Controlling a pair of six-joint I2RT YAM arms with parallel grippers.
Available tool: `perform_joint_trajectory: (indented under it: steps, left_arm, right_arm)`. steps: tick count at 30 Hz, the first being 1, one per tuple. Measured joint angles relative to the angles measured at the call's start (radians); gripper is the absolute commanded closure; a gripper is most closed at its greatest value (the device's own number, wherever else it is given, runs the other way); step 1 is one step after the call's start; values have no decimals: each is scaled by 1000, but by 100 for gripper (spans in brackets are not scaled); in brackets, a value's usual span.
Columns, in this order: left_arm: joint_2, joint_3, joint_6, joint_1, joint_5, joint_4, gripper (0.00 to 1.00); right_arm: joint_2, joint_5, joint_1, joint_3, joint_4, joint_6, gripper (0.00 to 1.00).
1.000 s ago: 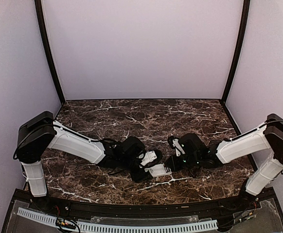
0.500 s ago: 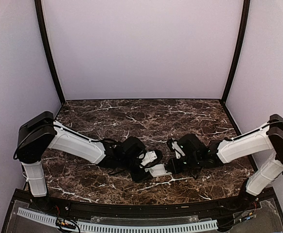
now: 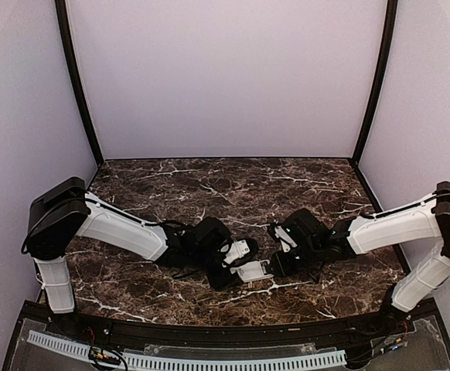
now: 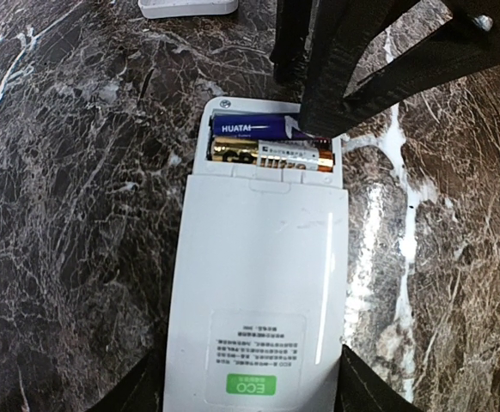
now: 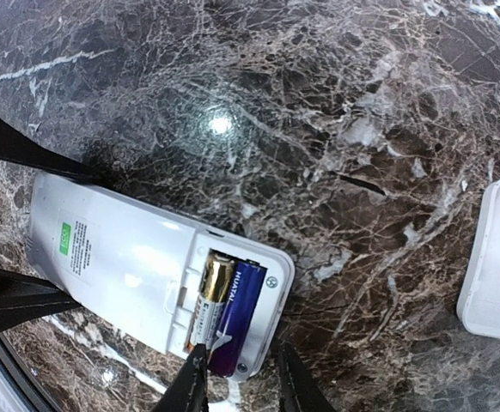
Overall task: Load the batteries into the remote control
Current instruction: Place the battery in the battery compartment, then load the battery into the battery compartment.
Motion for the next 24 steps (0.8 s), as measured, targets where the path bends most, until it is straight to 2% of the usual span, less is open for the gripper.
perform_joint_trajectory:
  steps: [11, 20, 24]
  left_arm:
    - [0, 0, 0, 0, 2, 0, 36]
    - [0, 0, 0, 0, 2, 0, 36]
    - [0, 0, 1, 0, 6, 0, 26]
  right_arm:
    - [2, -9, -40, 60, -91, -41, 87]
    - [6, -66, -40, 70, -98, -60, 74]
    - [3, -69, -39, 83, -119, -37, 74]
